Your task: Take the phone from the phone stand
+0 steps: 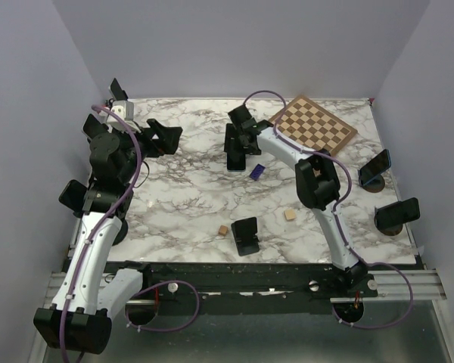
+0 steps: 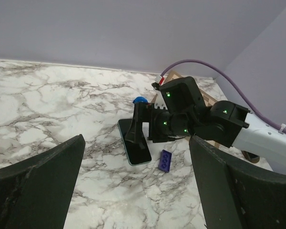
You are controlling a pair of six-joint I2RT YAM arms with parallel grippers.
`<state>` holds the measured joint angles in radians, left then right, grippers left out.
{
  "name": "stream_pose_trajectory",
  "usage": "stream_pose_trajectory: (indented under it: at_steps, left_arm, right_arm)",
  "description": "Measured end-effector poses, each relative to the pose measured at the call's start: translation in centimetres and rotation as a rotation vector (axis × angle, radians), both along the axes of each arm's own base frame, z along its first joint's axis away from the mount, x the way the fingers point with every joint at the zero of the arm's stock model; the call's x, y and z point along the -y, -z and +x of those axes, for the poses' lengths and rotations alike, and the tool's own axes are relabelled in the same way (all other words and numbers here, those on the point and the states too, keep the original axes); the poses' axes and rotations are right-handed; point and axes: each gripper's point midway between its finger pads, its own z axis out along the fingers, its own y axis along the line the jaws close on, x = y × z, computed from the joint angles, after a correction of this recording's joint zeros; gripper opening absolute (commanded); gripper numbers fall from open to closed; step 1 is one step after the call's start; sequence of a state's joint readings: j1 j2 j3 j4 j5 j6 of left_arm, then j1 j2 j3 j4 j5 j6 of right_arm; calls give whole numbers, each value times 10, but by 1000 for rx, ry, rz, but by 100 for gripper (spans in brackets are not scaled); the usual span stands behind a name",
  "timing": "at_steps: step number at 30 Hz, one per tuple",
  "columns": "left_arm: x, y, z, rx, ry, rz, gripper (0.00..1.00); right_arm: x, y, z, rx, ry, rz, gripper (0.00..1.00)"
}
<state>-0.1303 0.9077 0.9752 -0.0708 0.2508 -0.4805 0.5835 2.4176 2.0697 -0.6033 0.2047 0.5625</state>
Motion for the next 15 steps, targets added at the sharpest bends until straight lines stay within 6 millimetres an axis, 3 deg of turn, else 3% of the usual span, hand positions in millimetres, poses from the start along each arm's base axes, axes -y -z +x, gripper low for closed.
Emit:
stream_pose_trajectory:
  at_steps: [3, 5, 7, 12, 15]
  left_arm:
    - [0, 3, 3, -11, 0, 1, 97]
    - [1, 6, 4, -19, 0, -2, 97]
    - [1, 8, 6, -28, 1, -6, 96]
    - [3, 11, 8, -46, 8, -19, 96]
    - [5, 15, 10, -61, 15, -24, 96]
  right_arm:
    - [11, -11, -6, 4, 6, -39, 95]
    - [21, -29, -13, 19, 15, -57, 96]
    - [32, -52, -21, 60, 27, -57, 100]
    - [75, -126, -61, 194, 83, -44, 100]
    - [101, -153, -82, 271, 125, -38, 100]
